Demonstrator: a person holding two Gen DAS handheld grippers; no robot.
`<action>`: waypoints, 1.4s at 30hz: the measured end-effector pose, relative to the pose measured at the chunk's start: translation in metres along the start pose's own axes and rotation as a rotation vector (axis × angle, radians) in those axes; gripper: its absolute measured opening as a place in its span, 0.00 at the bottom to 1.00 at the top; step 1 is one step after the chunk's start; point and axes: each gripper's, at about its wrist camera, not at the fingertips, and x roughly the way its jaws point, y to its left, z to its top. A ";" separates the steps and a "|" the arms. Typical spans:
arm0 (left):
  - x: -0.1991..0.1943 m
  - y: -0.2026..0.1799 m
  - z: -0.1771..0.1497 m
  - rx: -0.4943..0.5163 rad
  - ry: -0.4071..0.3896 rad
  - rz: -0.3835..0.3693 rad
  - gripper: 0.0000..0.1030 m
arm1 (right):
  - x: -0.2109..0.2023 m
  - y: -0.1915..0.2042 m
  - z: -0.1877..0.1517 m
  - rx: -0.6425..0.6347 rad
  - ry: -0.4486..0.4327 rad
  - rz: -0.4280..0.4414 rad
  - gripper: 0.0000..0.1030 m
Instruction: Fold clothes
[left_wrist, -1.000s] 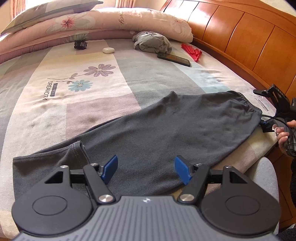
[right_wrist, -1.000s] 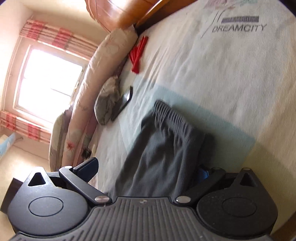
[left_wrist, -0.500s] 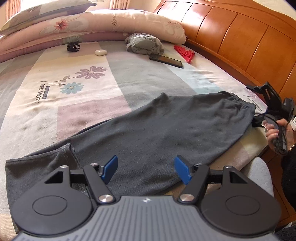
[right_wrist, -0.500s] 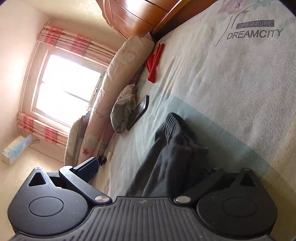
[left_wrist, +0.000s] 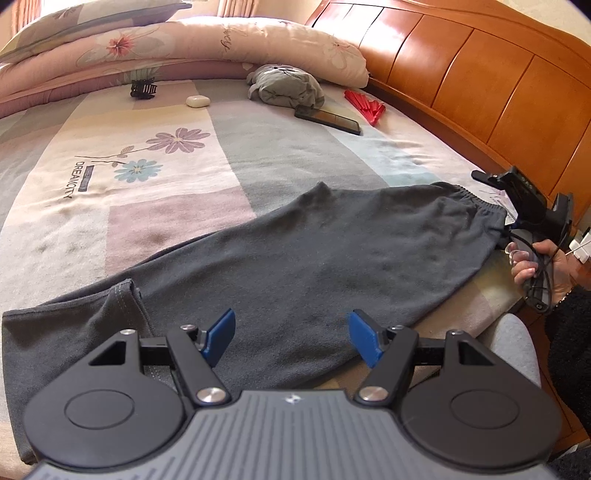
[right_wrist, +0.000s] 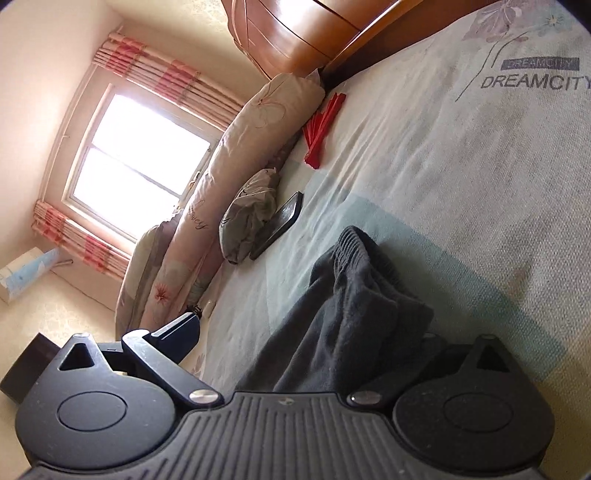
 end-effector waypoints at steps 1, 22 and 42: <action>0.000 0.002 -0.001 -0.006 0.001 0.002 0.67 | 0.000 0.002 -0.004 -0.030 -0.001 -0.017 0.93; -0.004 -0.001 -0.002 0.023 0.020 0.028 0.66 | -0.006 -0.026 -0.005 -0.017 -0.002 -0.151 0.08; -0.008 0.000 -0.003 0.054 0.034 0.036 0.66 | -0.007 -0.008 -0.006 -0.066 0.006 -0.230 0.10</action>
